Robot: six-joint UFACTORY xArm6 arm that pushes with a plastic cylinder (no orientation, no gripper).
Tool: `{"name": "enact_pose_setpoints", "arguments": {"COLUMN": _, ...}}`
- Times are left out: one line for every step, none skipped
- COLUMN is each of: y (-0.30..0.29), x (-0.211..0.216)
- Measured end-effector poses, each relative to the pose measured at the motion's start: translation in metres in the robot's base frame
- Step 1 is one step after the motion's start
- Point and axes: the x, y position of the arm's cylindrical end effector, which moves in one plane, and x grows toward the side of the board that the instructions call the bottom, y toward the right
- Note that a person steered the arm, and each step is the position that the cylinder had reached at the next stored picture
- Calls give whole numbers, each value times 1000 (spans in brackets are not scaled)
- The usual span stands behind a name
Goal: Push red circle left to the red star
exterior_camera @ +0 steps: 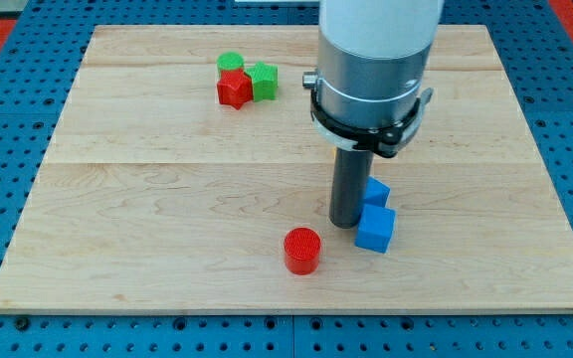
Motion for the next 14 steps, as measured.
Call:
{"name": "enact_pose_setpoints", "arguments": {"y": -4, "x": 32}}
{"name": "enact_pose_setpoints", "arguments": {"y": -6, "x": 54}}
{"name": "enact_pose_setpoints", "arguments": {"y": -88, "x": 28}}
{"name": "enact_pose_setpoints", "arguments": {"y": -123, "x": 0}}
{"name": "enact_pose_setpoints", "arguments": {"y": -96, "x": 25}}
{"name": "enact_pose_setpoints", "arguments": {"y": -96, "x": 53}}
{"name": "enact_pose_setpoints", "arguments": {"y": -170, "x": 64}}
{"name": "enact_pose_setpoints", "arguments": {"y": -178, "x": 3}}
{"name": "enact_pose_setpoints", "arguments": {"y": -178, "x": -27}}
{"name": "enact_pose_setpoints", "arguments": {"y": -178, "x": -15}}
{"name": "enact_pose_setpoints", "arguments": {"y": -176, "x": 26}}
{"name": "enact_pose_setpoints", "arguments": {"y": -142, "x": 55}}
{"name": "enact_pose_setpoints", "arguments": {"y": -135, "x": 11}}
{"name": "enact_pose_setpoints", "arguments": {"y": -183, "x": -45}}
